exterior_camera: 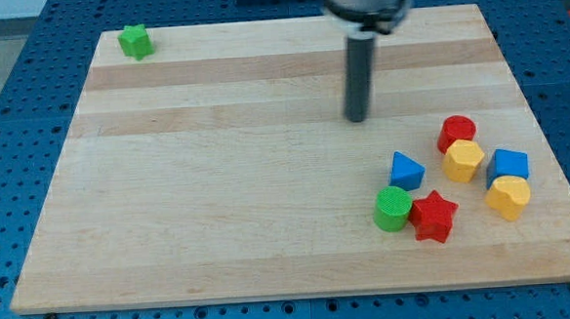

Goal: Slide the red circle slightly bottom center of the board

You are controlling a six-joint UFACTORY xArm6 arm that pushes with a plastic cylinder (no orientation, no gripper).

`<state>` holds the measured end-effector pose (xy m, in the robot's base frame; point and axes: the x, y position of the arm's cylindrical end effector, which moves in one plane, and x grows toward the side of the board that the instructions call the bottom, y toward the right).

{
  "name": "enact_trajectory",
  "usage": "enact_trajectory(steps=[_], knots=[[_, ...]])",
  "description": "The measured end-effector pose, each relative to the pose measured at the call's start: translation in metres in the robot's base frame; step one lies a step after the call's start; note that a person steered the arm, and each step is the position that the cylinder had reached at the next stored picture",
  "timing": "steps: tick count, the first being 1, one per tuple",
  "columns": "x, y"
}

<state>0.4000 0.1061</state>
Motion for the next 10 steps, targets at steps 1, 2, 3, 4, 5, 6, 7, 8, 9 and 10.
enact_trajectory(steps=[1,2,3,4,5,6,7,8,9,10], knots=[[0.0,0.074],[0.0,0.133],[0.007,0.144],[0.027,0.144],[0.044,0.144],[0.048,0.144],[0.048,0.137],[0.048,0.123],[0.05,0.11],[0.051,0.1]])
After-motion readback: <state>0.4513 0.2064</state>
